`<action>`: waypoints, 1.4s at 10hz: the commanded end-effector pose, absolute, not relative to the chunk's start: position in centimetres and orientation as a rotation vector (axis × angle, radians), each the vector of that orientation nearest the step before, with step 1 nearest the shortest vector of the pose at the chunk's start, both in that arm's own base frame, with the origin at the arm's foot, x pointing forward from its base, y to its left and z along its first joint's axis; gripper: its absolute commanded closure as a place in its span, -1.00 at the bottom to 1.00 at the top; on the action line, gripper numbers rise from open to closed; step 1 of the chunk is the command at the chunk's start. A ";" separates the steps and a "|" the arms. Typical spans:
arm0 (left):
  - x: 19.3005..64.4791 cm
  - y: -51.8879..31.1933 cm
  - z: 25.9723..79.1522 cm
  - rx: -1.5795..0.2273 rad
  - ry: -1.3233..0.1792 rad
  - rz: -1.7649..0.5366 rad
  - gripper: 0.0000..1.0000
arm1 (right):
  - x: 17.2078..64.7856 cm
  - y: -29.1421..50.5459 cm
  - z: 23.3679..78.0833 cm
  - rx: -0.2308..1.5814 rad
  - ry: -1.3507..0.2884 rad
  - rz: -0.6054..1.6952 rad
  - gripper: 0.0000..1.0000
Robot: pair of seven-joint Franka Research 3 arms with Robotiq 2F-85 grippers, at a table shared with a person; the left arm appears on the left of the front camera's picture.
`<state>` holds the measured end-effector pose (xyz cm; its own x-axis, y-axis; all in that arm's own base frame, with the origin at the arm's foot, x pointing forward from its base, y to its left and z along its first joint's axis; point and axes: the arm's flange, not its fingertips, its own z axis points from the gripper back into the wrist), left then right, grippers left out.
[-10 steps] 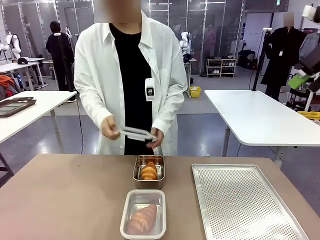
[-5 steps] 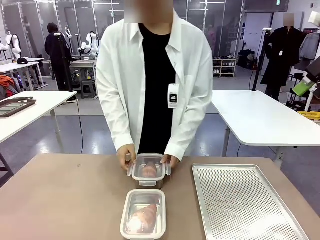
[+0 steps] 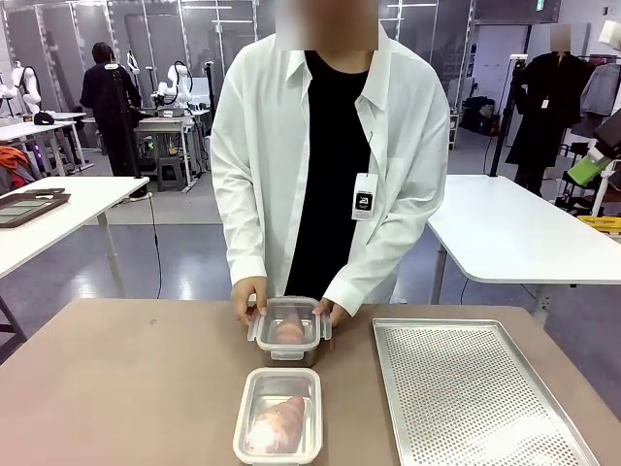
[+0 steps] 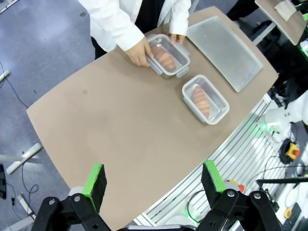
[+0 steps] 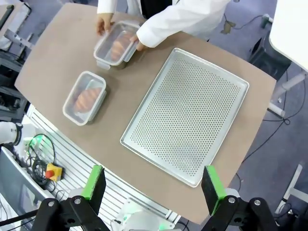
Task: Place the bread into the airtight container.
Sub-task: Pick up a Butter Roll and place it into an empty Airtight Container.
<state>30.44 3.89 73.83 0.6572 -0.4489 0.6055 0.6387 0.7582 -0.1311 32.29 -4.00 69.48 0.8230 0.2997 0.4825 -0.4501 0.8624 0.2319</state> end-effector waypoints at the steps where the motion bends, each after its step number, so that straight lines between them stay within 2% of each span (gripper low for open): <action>1: 30.4 3.9 73.9 -0.355 -0.582 -0.655 -1.00 | 32.3 -4.0 69.6 0.350 -0.441 0.411 -1.00; 14: 30.4 3.9 73.9 -0.355 -0.582 -0.655 -1.00 | 32.3 -4.0 69.6 0.350 -0.441 0.411 -1.00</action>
